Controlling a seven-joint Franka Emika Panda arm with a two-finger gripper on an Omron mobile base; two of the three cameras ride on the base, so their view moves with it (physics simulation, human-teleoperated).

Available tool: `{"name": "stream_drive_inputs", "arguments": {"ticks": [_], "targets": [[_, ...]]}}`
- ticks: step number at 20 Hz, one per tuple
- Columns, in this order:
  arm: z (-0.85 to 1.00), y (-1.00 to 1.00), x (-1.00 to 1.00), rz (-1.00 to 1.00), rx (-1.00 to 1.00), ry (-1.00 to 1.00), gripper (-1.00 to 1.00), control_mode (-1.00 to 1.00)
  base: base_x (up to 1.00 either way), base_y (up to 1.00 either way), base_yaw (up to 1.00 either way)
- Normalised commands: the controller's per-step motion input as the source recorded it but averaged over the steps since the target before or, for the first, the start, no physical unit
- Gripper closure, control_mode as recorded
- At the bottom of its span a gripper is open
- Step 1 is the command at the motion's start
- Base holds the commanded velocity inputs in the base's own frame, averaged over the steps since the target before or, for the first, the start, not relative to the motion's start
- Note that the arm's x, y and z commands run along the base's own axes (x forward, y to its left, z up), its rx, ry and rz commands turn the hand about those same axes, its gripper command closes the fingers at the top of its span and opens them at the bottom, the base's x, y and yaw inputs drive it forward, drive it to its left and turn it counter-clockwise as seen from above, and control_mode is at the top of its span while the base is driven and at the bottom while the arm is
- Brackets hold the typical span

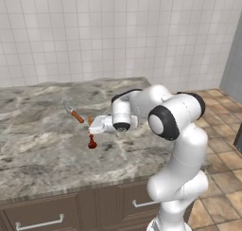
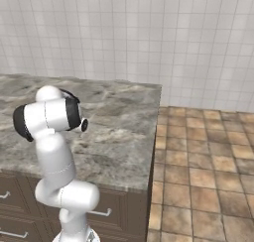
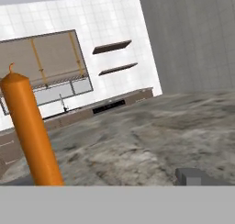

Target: Pick the candle and candle from the dining table and place them in the open cabinet. Close the cabinet after placing the objects.

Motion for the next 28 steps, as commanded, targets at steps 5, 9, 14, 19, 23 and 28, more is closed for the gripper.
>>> {"name": "stream_drive_inputs", "arguments": {"ticks": [5, 9, 14, 19, 23, 28], "targets": [[-0.14, 0.18, 0.29, 0.00, 0.00, 0.00, -1.00, -1.00, 0.00, 0.00, 0.00], [-0.04, 0.16, 0.13, -0.02, 0.00, 0.00, 1.00, -1.00, 0.00, 0.00, 0.00], [0.03, 0.02, 0.01, -0.01, 0.03, 0.00, 1.00, -1.00, 0.00, 0.00, 0.00], [0.47, -0.08, -0.27, 0.00, 0.14, -0.11, 1.00, -1.00, 0.00, 0.00, 0.00], [0.99, 0.01, -0.42, -0.01, 0.11, -0.06, 1.00, -1.00, 0.00, 0.00, 0.00], [1.00, 0.13, -0.49, -0.05, 0.01, -0.02, 1.00, -1.00, 0.00, 0.00, 0.00]]}}
